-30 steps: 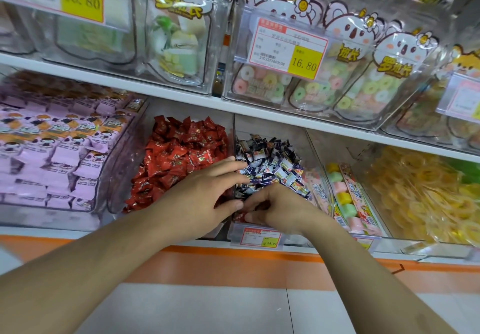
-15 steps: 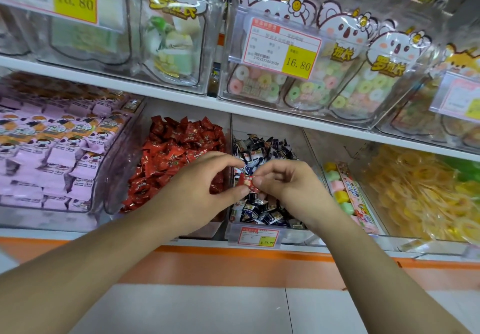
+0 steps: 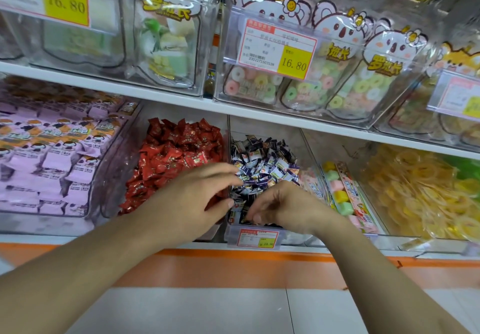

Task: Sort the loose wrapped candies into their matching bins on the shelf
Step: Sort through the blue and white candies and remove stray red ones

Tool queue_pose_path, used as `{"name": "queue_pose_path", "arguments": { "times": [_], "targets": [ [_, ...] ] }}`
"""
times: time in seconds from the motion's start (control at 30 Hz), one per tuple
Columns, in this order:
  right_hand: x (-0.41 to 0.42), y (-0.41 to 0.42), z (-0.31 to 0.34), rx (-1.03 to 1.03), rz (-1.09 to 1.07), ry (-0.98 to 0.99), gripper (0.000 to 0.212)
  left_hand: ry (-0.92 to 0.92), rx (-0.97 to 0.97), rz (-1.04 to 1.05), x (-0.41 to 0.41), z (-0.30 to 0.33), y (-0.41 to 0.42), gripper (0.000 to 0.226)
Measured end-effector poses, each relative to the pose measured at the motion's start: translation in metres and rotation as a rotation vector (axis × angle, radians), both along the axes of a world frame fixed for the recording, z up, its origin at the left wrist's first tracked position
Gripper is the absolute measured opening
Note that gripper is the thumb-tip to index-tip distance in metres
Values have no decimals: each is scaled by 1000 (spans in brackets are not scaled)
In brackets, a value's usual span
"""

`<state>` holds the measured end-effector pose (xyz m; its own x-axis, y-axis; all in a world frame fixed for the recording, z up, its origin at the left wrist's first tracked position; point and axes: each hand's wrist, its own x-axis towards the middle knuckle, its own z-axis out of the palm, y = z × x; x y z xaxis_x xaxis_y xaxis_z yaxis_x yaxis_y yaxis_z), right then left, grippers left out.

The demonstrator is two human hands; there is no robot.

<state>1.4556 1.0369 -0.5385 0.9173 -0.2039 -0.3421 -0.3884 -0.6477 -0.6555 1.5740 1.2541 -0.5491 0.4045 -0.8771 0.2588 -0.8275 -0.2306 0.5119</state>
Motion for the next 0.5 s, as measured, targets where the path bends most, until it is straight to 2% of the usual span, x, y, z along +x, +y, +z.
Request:
{"name": "queue_pose_path", "arguments": {
  "times": [0.23,0.37,0.5],
  "targets": [
    [8,-3,-6,-16,19,45,13,12,26,-37,2,-7,-4,31],
    [12,0,-13,-117,44,30,13,18,15,-34,1,-6,-5,28],
    [14,0,-22,-293,1,-8,27,27,19,-32,0,-6,-5,27]
  ]
}}
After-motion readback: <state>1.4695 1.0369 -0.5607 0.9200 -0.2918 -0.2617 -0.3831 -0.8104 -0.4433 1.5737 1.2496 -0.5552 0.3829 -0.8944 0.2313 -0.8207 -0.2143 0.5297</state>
